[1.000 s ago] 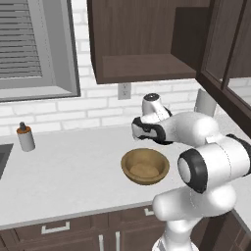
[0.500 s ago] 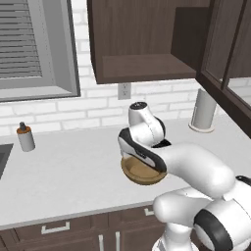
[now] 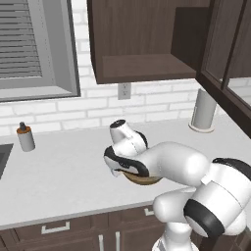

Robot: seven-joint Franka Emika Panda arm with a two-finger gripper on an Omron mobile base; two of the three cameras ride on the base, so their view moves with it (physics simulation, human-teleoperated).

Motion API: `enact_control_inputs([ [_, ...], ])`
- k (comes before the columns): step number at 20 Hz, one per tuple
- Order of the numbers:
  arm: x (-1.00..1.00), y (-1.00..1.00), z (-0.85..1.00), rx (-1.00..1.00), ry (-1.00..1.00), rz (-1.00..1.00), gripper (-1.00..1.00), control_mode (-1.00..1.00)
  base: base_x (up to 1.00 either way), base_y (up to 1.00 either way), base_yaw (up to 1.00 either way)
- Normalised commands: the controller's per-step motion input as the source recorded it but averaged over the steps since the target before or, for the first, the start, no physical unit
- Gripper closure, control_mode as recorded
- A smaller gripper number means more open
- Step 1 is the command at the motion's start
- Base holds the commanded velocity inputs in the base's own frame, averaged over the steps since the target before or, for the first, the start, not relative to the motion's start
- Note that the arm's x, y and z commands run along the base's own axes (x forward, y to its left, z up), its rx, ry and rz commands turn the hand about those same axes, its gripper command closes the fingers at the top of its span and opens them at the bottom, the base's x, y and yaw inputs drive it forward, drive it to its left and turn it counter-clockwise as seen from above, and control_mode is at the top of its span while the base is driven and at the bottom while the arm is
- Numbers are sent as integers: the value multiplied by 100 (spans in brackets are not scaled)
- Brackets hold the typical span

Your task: Pick up the bowls on the counter and stack them on top of one another in the open cabinet. Place the smaller bowl on top of the larger bowl.

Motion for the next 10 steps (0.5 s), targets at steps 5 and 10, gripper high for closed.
enact_control_inputs([
  [5, 3, 1, -1, -2, 0, 0, -100, -100, 0, 0, 0],
  [10, -7, -2, 9, 0, 0, 0, -100, -100, 0, 0, 0],
])
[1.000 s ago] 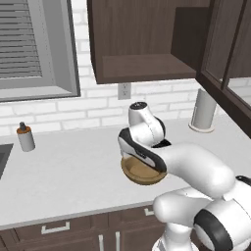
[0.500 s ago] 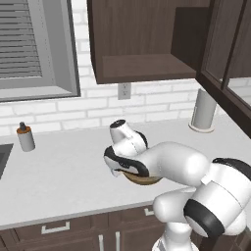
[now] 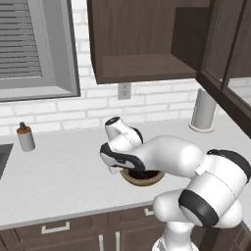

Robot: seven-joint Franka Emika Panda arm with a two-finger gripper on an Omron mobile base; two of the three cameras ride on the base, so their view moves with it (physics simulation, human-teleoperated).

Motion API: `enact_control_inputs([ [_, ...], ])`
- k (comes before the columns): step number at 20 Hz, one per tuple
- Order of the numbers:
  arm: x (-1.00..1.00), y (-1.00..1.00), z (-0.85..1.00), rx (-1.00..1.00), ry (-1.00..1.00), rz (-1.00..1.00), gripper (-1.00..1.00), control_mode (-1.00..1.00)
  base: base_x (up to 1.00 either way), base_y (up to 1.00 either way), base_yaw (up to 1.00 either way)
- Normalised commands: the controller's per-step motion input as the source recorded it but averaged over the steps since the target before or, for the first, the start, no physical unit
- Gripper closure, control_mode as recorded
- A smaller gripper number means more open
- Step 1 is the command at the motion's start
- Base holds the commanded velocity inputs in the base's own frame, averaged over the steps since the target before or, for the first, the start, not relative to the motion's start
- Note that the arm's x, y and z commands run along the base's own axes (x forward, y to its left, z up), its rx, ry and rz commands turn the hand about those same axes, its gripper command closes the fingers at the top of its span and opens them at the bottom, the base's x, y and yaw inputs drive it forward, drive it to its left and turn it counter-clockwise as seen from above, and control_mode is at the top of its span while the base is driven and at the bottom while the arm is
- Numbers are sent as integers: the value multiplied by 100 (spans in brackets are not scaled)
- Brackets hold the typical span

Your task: Pick up the bowls on the counter and stack them on top of one another in the open cabinet. Place the smaller bowl on top of the larger bowl.

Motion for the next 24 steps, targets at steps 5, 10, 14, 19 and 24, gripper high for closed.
enact_control_inputs([
  [5, -50, 2, 34, 1, 0, 0, -100, -100, 0, 0, 0],
  [10, -56, 14, 19, 3, 2, 4, -100, -100, 0, 0, 0],
  [14, 16, 7, -64, -7, 3, 7, -100, -100, 0, 0, 0],
  [19, 13, 0, -61, -15, 0, 10, -100, -100, 0, 0, 0],
  [24, 2, -2, -30, -11, -3, 8, 100, -100, 0, 0, 0],
])
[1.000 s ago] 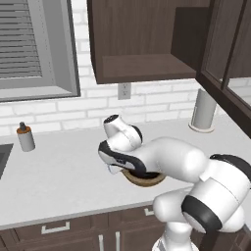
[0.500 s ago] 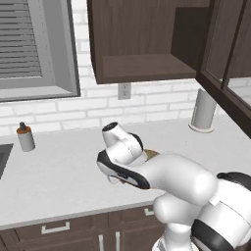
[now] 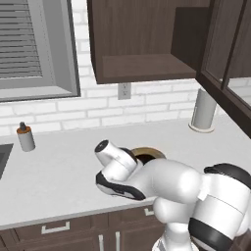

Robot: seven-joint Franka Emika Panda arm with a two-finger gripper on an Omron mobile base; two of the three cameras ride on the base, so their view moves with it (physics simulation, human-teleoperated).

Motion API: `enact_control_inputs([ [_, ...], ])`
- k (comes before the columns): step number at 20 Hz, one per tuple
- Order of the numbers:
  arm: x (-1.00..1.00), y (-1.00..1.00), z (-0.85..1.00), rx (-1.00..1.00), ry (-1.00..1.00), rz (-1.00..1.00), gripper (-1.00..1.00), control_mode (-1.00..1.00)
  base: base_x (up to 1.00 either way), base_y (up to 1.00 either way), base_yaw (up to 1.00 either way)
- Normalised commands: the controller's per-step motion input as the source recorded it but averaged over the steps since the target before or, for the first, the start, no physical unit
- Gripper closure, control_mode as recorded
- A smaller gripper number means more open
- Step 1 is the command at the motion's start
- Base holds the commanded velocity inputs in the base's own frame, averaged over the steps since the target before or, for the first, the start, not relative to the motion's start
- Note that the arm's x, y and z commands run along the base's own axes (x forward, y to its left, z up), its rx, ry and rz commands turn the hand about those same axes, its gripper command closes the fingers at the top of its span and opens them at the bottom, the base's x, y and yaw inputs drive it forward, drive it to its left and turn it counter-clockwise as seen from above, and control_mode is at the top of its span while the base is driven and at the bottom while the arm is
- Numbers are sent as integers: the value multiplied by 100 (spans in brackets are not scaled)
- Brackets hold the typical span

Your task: Pick up the bowls on the counter and stack them on top of one another in the open cabinet. Place the smaller bowl on top of the larger bowl.

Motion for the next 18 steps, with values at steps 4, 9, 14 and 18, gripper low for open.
enact_control_inputs([
  [4, 6, -7, -4, -5, -2, 4, 100, -100, 0, 0, 0],
  [9, 0, -20, 11, 0, -1, 3, 100, -100, 0, 0, 0],
  [14, -5, -8, 72, 0, 0, 6, 100, -100, 0, 0, 0],
  [18, -48, -1, 100, 0, -4, 14, 100, -100, 0, 0, 0],
])
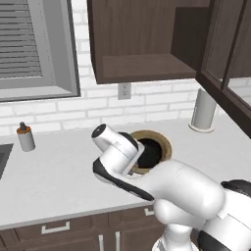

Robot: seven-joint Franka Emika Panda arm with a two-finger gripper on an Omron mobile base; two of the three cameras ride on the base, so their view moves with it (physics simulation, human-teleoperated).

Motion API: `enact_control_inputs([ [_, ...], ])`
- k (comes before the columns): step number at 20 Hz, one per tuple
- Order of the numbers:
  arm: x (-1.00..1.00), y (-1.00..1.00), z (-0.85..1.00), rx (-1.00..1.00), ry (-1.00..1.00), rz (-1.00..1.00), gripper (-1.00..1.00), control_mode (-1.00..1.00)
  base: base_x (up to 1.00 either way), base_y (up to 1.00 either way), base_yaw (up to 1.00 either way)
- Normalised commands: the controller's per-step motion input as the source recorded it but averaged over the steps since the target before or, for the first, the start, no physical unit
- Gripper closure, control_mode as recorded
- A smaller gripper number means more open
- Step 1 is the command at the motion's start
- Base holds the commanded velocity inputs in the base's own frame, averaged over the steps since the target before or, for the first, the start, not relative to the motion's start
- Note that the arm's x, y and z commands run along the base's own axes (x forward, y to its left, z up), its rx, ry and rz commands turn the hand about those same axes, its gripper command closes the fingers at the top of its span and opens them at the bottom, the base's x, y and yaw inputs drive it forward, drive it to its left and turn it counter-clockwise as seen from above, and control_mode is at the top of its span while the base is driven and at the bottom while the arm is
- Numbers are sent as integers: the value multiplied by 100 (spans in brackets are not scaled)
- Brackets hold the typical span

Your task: Pick up the bowls on the counter and stack them on top of one another in the open cabinet. Place the smaller bowl on top of the larger bowl.

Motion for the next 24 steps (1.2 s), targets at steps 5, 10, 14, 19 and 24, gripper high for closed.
enact_control_inputs([
  [5, -39, 0, 100, 0, -4, 10, 100, -100, 0, 0, 0],
  [10, -15, 0, 100, 0, -19, 5, 100, -100, 0, 0, 0],
  [14, -2, 0, 100, 0, -17, 11, 100, -100, 0, 0, 0],
  [19, 10, -1, 100, 0, -5, 11, 100, -100, 0, 0, 0],
  [24, 73, 0, 100, 0, 2, 12, 100, -100, 0, 0, 0],
])
